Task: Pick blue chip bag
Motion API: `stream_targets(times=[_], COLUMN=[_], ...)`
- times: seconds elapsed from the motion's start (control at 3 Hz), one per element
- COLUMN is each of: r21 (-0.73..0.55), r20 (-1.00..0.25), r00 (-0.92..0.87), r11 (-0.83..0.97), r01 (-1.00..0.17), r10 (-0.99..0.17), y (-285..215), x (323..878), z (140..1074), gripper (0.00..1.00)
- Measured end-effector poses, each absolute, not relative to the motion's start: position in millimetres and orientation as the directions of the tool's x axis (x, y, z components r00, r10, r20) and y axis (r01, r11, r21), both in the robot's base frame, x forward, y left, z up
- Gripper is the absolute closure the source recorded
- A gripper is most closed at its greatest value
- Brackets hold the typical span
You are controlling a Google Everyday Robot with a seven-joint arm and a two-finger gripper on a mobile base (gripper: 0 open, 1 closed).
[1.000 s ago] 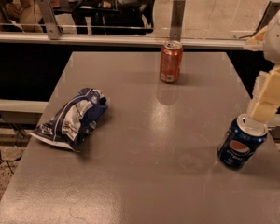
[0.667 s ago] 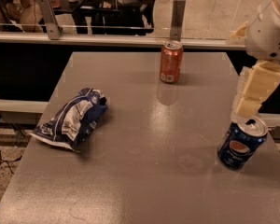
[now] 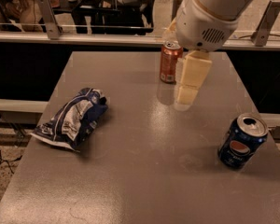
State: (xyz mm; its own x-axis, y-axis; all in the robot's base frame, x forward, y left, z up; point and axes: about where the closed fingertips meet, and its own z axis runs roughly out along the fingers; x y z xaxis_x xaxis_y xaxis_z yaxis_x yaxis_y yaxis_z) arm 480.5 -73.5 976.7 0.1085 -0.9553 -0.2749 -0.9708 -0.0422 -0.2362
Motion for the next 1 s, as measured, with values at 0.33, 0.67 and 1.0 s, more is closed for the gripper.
stream_targets(times=[0.33, 0.67, 1.0], r21=[-0.229, -0.219, -0.211], r20=[-0.275, -0.262, -0.225], r00=[0.248, 0.325, 0.4], r11=[-0.187, -0.272, -0.356], r01=[-0.955, -0.937, -0.91], r10=[-0.929, -0.909, -0.888], y=[3, 49, 91], x=[495, 503, 507], z=[962, 945, 921], gripper=[0.0, 0.0, 0.0])
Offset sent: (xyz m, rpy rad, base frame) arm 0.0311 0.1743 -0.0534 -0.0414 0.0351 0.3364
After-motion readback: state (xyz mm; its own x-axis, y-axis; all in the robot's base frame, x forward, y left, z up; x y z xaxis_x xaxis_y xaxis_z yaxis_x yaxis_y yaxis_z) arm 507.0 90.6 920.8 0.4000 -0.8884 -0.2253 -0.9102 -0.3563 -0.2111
